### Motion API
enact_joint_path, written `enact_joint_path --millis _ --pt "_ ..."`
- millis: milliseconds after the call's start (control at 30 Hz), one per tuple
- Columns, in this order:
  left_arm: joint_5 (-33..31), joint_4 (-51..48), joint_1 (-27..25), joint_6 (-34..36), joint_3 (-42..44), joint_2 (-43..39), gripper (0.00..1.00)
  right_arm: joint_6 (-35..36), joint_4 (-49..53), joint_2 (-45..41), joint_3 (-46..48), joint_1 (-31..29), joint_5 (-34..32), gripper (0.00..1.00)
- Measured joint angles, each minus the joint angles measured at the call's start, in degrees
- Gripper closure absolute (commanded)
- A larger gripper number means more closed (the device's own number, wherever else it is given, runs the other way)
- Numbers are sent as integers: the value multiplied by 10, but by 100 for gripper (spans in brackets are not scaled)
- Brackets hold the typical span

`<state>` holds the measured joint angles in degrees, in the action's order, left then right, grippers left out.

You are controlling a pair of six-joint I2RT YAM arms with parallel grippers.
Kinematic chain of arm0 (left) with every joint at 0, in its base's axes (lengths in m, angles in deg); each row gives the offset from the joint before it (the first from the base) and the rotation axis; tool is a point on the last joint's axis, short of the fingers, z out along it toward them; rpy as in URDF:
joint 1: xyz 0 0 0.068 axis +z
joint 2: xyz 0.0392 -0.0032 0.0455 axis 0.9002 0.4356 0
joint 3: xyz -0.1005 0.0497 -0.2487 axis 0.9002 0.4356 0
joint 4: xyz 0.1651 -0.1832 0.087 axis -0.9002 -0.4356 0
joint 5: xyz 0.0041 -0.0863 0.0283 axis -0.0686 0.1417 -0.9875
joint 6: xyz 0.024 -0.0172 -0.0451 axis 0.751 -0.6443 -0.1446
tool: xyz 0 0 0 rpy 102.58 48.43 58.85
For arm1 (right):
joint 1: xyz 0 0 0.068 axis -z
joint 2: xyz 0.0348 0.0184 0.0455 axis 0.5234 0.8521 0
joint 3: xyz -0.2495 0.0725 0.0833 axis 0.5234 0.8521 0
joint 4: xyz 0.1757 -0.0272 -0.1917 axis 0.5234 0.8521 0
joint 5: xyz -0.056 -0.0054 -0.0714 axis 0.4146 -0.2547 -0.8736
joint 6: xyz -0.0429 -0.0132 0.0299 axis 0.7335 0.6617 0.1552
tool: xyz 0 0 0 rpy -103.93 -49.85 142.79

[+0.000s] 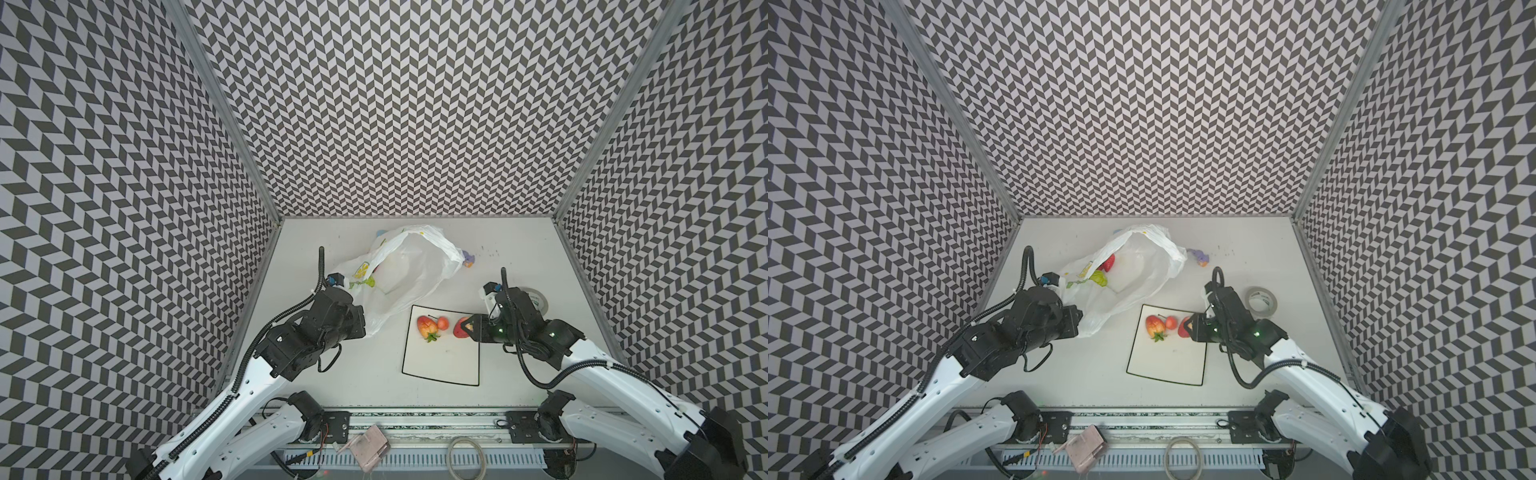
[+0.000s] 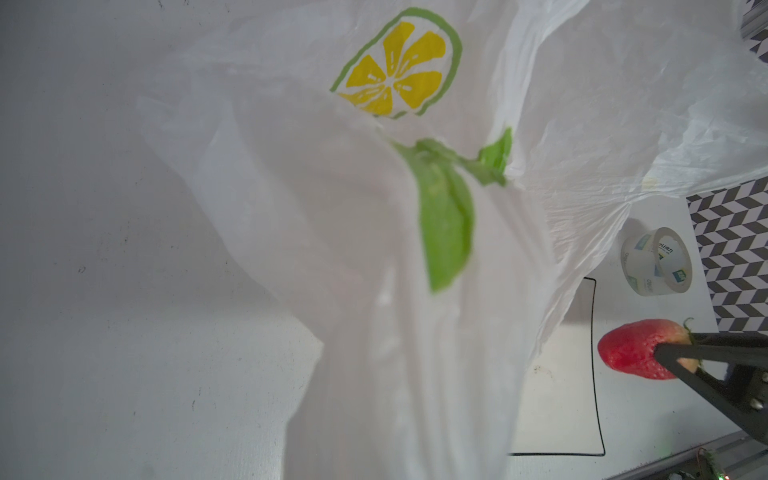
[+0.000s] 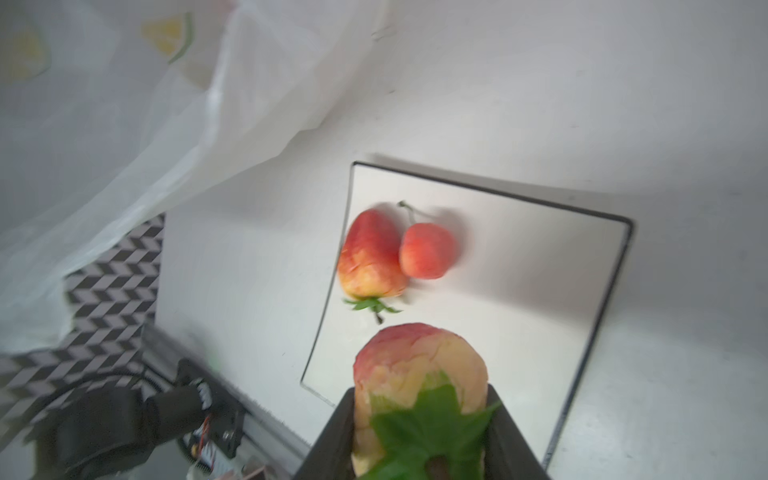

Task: Take the fake fruits out of the plastic bag
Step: 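Lift the red-yellow apple out of the bag and carry it over the board, then lower the apple onto the board and open the right gripper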

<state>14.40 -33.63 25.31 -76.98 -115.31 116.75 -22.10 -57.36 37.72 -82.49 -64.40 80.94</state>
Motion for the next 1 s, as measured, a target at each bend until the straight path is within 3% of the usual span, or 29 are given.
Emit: enact_joint_path --millis 167,467,567,667,800,1000 --pt "-5 0 0 1 0 1 100 8 -42 57 12 44 -1 62" --pt "-6 0 0 2 0 3 100 25 -137 188 10 52 49 60" --pt "-6 0 0 3 0 6 100 26 -162 196 13 56 61 54" --pt "-6 -1 0 5 0 8 100 25 -177 199 15 58 68 40" --pt "-6 -1 0 6 0 9 100 25 -175 194 20 60 56 30" --pt "-7 -1 0 9 0 11 100 24 -129 124 19 61 7 27"
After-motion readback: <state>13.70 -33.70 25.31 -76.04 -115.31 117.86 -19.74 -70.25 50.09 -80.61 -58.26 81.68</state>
